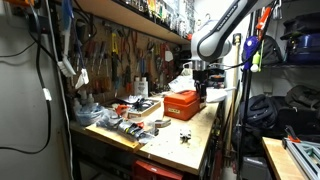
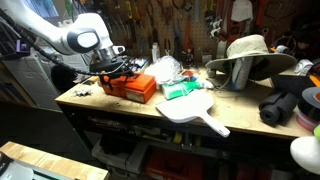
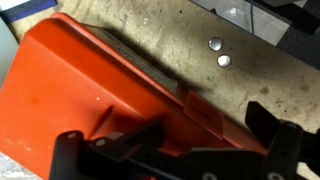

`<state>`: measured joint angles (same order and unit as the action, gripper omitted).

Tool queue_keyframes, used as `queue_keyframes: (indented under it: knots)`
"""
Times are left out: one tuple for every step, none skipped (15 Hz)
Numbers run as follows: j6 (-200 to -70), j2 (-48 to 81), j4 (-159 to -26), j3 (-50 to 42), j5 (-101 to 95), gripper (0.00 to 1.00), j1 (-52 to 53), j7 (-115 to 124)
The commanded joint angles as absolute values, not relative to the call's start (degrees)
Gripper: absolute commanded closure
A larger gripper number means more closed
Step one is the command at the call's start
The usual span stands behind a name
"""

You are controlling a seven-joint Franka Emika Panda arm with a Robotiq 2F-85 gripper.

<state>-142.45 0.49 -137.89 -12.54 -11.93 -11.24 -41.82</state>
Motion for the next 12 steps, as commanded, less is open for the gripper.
queue_keyframes:
  knots:
    - [-145.9, 3.2, -137.8, -13.0, -18.3, 0.00, -12.2, -42.5]
    - [-146.3, 3.4, -137.8, -13.0, -20.2, 0.00, -12.2, -42.5]
    - [-147.3, 3.9, -137.6, -13.1, -23.8, 0.00, -12.3, -41.5]
    - [-148.0, 4.2, -137.4, -13.2, -25.8, 0.00, -12.4, -41.3]
    - [-149.2, 4.4, -137.5, -13.1, -27.7, 0.00, -12.4, -41.0]
    - [-150.4, 4.8, -137.6, -13.2, -29.5, 0.00, -12.4, -40.3]
    - [-151.8, 5.1, -137.7, -13.3, -31.1, 0.00, -12.4, -39.7]
    - [-153.0, 5.4, -137.8, -13.3, -32.4, 0.00, -12.3, -38.7]
    - [-153.6, 5.4, -137.8, -13.4, -33.9, 0.00, -12.2, -37.2]
    - [-153.9, 5.5, -137.8, -13.3, -34.5, 0.00, -12.1, -36.7]
    - [-153.9, 5.6, -137.8, -13.2, -34.9, 0.00, -12.1, -36.4]
    - [-153.7, 5.6, -137.7, -13.1, -34.6, 0.00, -12.2, -36.3]
